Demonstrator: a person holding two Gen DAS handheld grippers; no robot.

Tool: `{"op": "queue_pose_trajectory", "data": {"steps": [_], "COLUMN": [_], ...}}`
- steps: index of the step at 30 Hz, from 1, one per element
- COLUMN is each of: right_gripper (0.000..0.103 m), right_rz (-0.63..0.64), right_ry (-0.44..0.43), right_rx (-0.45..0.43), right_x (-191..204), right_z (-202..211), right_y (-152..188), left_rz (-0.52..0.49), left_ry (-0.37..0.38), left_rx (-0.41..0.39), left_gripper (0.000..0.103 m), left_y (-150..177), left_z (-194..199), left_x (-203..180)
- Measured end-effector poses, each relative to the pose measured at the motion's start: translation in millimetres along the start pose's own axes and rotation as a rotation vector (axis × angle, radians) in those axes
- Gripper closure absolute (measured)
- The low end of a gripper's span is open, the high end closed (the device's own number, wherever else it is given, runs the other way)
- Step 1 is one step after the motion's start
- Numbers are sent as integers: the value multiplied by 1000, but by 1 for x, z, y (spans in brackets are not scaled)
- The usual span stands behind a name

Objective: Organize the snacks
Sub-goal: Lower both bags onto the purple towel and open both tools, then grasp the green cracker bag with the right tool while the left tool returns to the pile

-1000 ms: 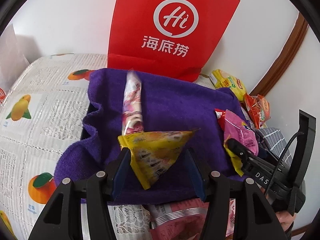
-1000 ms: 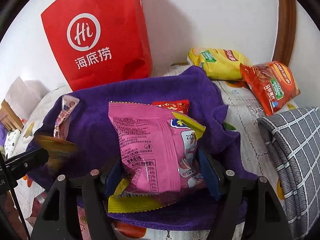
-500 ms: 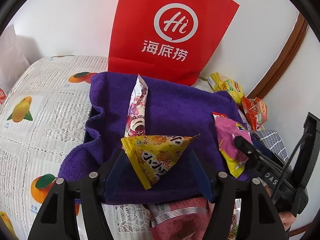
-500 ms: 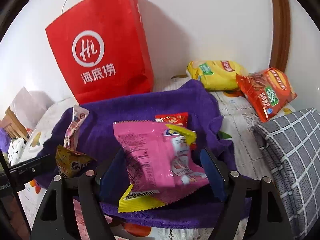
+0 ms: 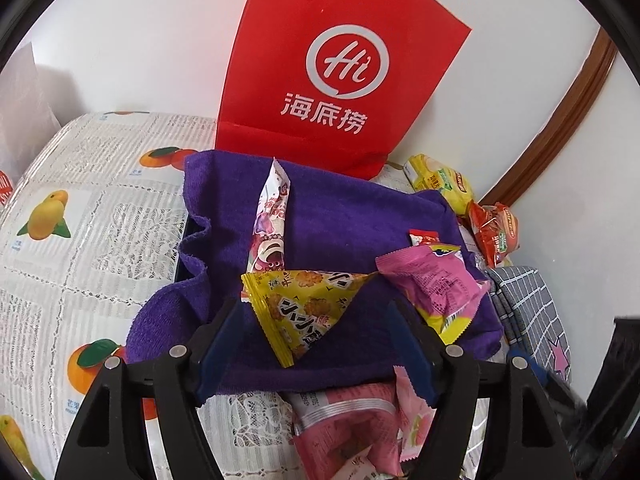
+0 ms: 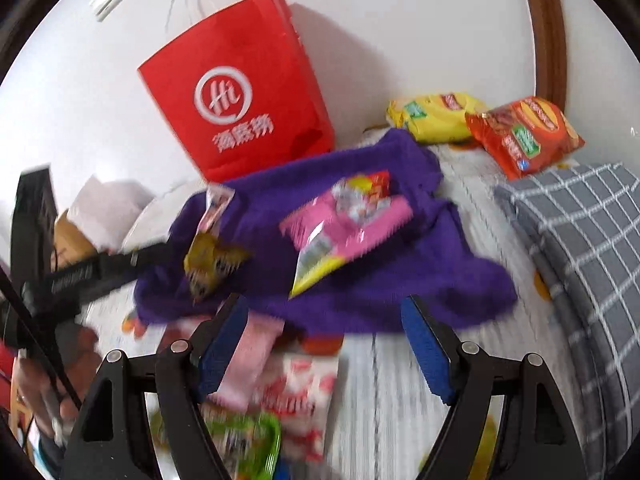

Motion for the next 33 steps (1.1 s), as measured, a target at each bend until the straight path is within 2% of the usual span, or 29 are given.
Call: {"op": "queue_pose_trajectory", "data": {"steps": [5, 8, 10, 13, 20, 22, 23, 24, 25, 29, 33], "right_gripper": [24, 23, 19, 19, 19, 27, 28, 36, 38, 39, 39], "right_rz": [21, 105, 173, 267, 339, 374, 376, 372, 371, 354, 319], "right_ry": [-84, -123, -94, -25, 71, 115, 118, 111, 106, 104, 108], "right_rx": [32, 30, -2, -31, -24, -15, -18, -23, -30, -82, -113], "right_x": [11, 33, 45, 61, 74, 76, 76, 76, 75, 70, 56], "right_z": [23, 38, 43, 40, 8, 0, -1, 1, 5, 25, 46], "right_y": [30, 50, 61, 73, 79, 82, 83, 84, 84, 80, 79], "left_rz": [-4, 9, 24, 30, 21, 16, 9, 4, -1, 14, 41], "left_ry": [3, 11, 10, 8, -60, -71, -76, -81, -88, -89, -46], "left_rx": [-9, 2, 4, 11, 49, 59, 64, 66, 70, 91, 111], "left_gripper": [31, 31, 31, 31, 31, 31, 31, 31, 31, 31, 31], "left_y": [6, 17, 25, 37, 61, 65, 68, 70, 73, 82, 93], "left_z": [10, 16, 21, 30, 49, 52, 54, 56, 57, 56, 50], "left_x": [-1, 2, 5, 9, 27, 29, 30, 31, 32, 34, 29]}}
Point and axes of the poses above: each gripper's, at about its wrist camera, not at the fingertips, and z roughly against the way its jaws point, x to its left, y to its underside, the point moved 5 cm from there along -z, roughly the way its jaws point, and after that the axes turned 11 degrees about y, right-handed, at the moved point
